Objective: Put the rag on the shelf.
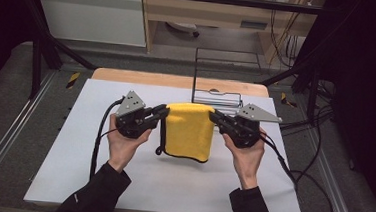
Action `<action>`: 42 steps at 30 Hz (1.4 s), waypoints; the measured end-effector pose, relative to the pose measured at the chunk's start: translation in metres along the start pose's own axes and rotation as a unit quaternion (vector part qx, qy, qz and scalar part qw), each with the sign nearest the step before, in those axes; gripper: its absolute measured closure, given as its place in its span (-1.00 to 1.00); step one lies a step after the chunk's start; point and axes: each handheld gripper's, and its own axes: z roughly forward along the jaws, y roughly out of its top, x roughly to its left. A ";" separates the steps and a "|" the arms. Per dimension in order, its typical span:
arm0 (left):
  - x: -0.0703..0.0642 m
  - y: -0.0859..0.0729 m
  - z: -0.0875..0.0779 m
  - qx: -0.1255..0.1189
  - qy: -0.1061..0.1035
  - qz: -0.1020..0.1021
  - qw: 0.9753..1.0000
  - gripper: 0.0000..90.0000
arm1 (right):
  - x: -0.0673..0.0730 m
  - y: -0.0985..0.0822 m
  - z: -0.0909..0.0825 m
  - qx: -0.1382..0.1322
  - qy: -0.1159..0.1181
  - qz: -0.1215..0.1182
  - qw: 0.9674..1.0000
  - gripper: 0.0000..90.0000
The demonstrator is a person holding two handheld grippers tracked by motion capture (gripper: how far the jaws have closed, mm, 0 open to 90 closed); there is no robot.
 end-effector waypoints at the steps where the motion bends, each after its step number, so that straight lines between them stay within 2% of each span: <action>1: 0.000 0.001 0.000 -0.003 0.001 0.001 1.000 0.78 | 0.000 0.002 -0.002 -0.006 -0.002 -0.001 1.000 0.87; 19: -0.009 0.031 0.015 -0.037 0.000 0.007 0.999 0.77 | -0.009 0.020 -0.020 -0.046 -0.029 -0.006 0.998 0.87; 42: -0.017 0.077 0.038 -0.085 -0.006 0.008 0.996 0.77 | -0.031 0.053 -0.039 -0.092 -0.064 -0.010 0.994 0.87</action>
